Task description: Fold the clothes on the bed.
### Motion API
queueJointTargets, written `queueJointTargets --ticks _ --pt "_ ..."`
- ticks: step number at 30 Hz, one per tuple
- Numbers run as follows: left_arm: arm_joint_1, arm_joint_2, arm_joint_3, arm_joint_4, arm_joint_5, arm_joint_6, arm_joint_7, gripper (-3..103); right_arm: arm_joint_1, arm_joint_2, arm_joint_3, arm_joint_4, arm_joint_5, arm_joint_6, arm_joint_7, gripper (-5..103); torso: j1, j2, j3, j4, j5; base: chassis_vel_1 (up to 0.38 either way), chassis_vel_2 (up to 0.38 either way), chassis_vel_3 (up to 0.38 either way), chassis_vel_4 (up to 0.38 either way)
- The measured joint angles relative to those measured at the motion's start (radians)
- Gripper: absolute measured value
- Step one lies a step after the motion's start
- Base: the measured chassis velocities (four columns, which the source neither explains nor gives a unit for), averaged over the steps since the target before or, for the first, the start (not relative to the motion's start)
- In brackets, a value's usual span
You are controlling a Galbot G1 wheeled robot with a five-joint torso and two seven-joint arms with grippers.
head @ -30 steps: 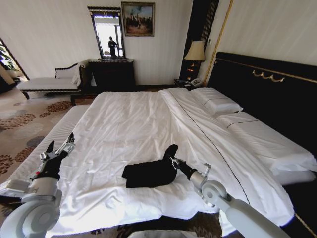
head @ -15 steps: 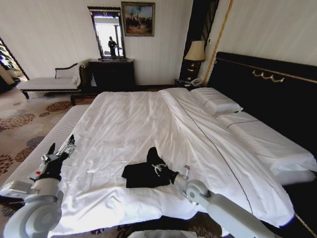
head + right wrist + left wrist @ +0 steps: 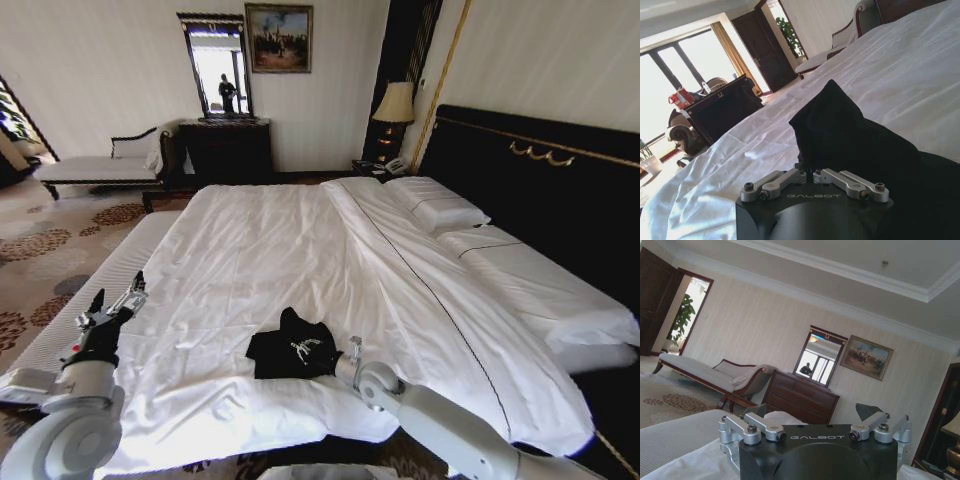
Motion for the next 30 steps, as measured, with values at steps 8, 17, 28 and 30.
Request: queueJointTargets --ticks 8,17,28,30 --pt "-0.001 -0.007 0.001 -0.007 0.001 0.000 -0.007 100 0.081 0.009 -0.091 -0.031 0.000 0.003 -0.024 1 0.000 0.000 0.000 0.0000 0.0001 0.000 0.000 0.000 0.000" --pt "0.002 -0.013 -0.010 -0.010 0.000 0.000 -0.007 100 0.107 0.023 -0.128 -0.058 -0.001 0.007 -0.029 1 0.000 0.000 0.000 0.0000 0.0001 0.000 0.000 0.000 0.000" --pt "-0.002 -0.017 -0.003 -0.006 0.004 0.000 -0.008 100 0.088 0.039 -0.128 -0.056 -0.025 0.029 -0.027 3 0.000 0.000 0.000 0.0000 0.0001 0.000 0.000 0.000 0.000" --pt "-0.002 -0.017 -0.002 -0.004 0.005 0.000 -0.008 100 0.086 0.039 -0.129 -0.052 -0.030 0.038 -0.029 3 0.000 0.000 0.000 0.0001 0.0001 0.000 0.000 0.000 0.000"
